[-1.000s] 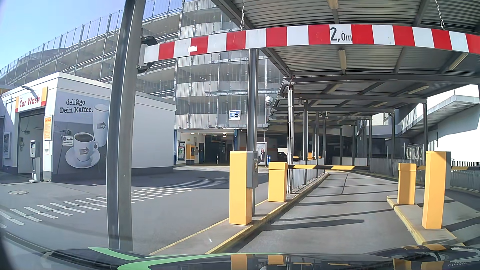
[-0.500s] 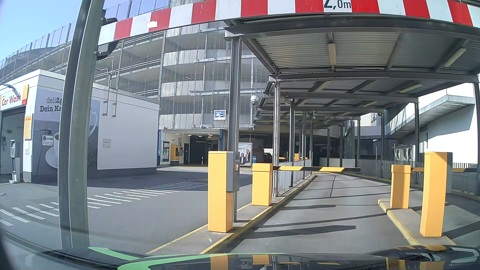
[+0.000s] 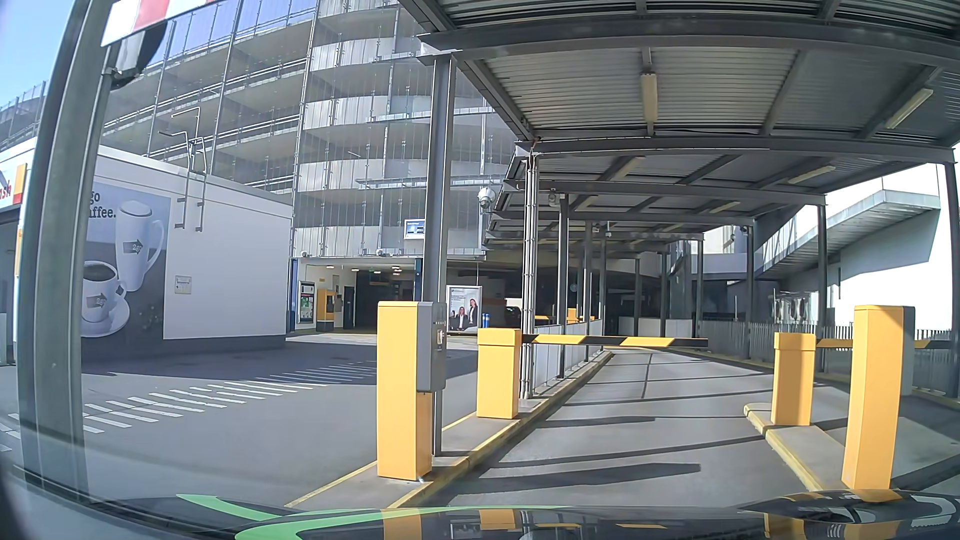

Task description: Follow the waypoints while adhering to traffic rules and regulations

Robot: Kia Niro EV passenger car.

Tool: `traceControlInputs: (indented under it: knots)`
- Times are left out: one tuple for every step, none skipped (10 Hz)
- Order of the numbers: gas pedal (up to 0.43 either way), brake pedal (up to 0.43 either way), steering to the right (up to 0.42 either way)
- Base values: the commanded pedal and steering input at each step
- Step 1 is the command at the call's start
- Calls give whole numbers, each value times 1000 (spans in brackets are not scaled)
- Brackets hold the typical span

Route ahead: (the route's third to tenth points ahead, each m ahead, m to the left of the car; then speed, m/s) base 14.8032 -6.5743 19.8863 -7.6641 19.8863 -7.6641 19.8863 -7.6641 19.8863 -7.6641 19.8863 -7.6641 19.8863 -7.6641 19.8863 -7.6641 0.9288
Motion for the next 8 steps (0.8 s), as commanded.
traceControlInputs:
  knots:
    - [0,110,307]
    - [0,85,306]
    - [0,73,305]
    - [0,61,300]
    - [0,67,289]
    - [0,67,279]
    - [0,67,262]
    - [0,67,245]
